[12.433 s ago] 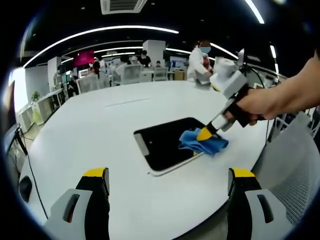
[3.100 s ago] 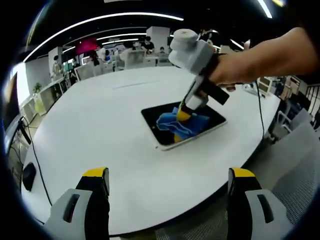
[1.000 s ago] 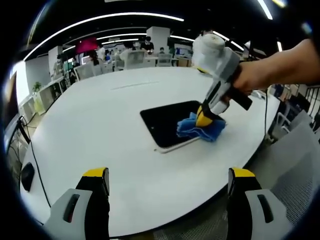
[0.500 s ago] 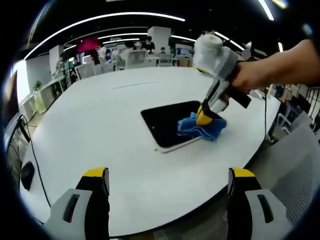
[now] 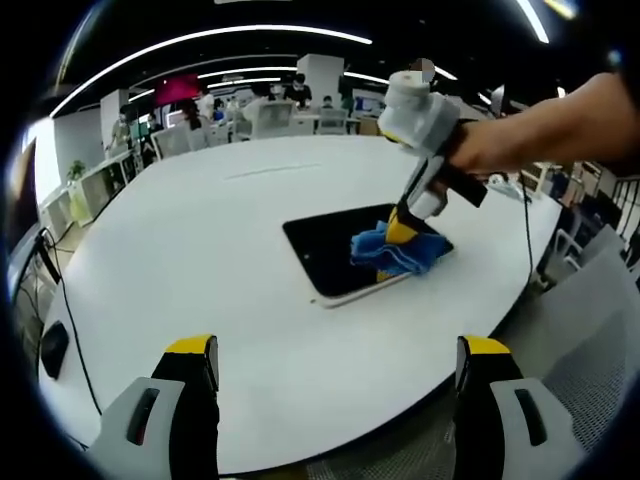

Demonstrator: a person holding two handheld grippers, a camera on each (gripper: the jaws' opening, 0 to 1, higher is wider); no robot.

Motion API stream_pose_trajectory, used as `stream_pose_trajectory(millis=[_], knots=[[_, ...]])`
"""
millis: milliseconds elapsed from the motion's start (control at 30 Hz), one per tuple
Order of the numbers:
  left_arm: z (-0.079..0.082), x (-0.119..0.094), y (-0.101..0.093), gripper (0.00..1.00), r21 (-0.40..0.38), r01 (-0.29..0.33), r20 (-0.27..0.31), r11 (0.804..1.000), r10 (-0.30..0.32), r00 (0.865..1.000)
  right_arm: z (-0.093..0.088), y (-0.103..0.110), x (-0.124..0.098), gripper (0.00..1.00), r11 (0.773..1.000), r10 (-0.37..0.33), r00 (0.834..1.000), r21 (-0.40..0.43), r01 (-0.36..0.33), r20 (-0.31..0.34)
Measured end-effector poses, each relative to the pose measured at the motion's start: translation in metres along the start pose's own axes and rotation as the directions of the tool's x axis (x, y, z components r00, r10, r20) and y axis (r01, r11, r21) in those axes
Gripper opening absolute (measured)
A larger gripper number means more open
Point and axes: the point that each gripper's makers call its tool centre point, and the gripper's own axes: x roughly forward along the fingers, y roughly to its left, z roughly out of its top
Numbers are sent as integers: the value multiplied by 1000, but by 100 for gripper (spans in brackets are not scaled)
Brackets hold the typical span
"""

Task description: Wipe the mirror surface with the cleaning cloth until all visible marks leave the cleaned area.

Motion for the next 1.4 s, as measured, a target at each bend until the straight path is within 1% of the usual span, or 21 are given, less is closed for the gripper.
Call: stream_pose_trajectory(millis=[67, 100, 167, 233, 267, 333, 400, 467, 533, 567, 600, 633, 833, 867, 1067, 1133, 1200, 1233, 1267, 1333, 1400], knots=[[0, 0, 0, 99, 0, 1, -1, 1000, -1, 1000, 3, -6, 1, 0, 1000, -20, 1000, -19, 20, 7], [0, 0, 0, 99, -1, 1, 0, 1000, -1, 1000, 3, -5, 1, 0, 1000, -3, 1000, 7, 3, -2], [-1, 0, 0, 99, 0, 1, 0, 1000, -1, 1000, 6, -11, 1, 0, 1000, -24, 1000, -13, 24, 12], [-1, 0, 0, 99, -1, 0, 2, 1000, 0, 1000, 6, -11, 2, 0, 1000, -7, 1000, 7, 7, -4], [-1, 0, 0, 99, -1, 0, 2, 1000, 0, 1000, 10, -15, 2, 0, 999, -27, 1000, -17, 27, 12], [-1, 1, 0, 99, -2, 0, 3, 1000, 0, 1000, 13, -19, 5, 0, 1000, -12, 1000, -4, 12, -6], [-1, 1, 0, 99, -1, 0, 3, 1000, 0, 1000, 18, -27, 7, 0, 999, -36, 999, -32, 36, 2], [-1, 1, 0, 99, -2, 1, 3, 1000, -1, 1000, 20, -29, 9, 0, 1000, -21, 1000, -19, 21, -7], [-1, 0, 0, 99, -3, 0, 3, 1000, 0, 1000, 21, -33, 10, 0, 998, -43, 999, -44, 43, 2], [-1, 0, 0, 99, -3, 0, 4, 1000, 0, 1000, 22, -32, 10, 0, 999, -25, 1000, -26, 25, -10], [-1, 0, 0, 99, -3, 0, 5, 1000, 0, 1000, 24, -34, 10, 0, 999, -31, 1000, -31, 31, 0], [-1, 0, 0, 99, -3, 0, 4, 1000, 0, 1000, 32, -45, 14, 0, 997, -49, 999, -53, 49, 3], [-2, 1, 0, 99, -1, 0, 1, 1000, 0, 1000, 37, -50, 17, 0, 998, -37, 999, -58, 36, -12], [-2, 1, 0, 99, -1, 0, 0, 1000, 0, 1000, 42, -57, 18, 0, 993, -65, 998, -96, 65, 1], [-2, 0, 0, 99, -3, -3, 0, 1000, 3, 1000, 48, -66, 21, 0, 993, -59, 998, -101, 58, -10], [-2, 0, 0, 99, -4, -3, -1, 1000, 3, 1000, 52, -71, 19, 0, 988, -87, 996, -131, 87, 2], [-2, 0, 1, 99, -4, -5, -2, 1000, 5, 1000, 52, -69, 20, 0, 991, -69, 998, -116, 67, -13], [-2, 1, 1, 99, -5, -6, -1, 1000, 6, 1000, 60, -76, 21, 0, 987, -87, 996, -132, 86, 5], [-2, 1, 1, 99, -7, -7, -2, 1000, 7, 1000, 62, -80, 22, 0, 985, -99, 995, -143, 99, 5], [-2, 1, 1, 99, -8, -9, -2, 1000, 9, 1000, 59, -78, 22, 0, 990, -76, 997, -119, 75, -7], [-2, 1, 1, 99, -8, -9, -2, 1000, 9, 1000, 58, -75, 19, 0, 987, -93, 996, -133, 93, 10]])
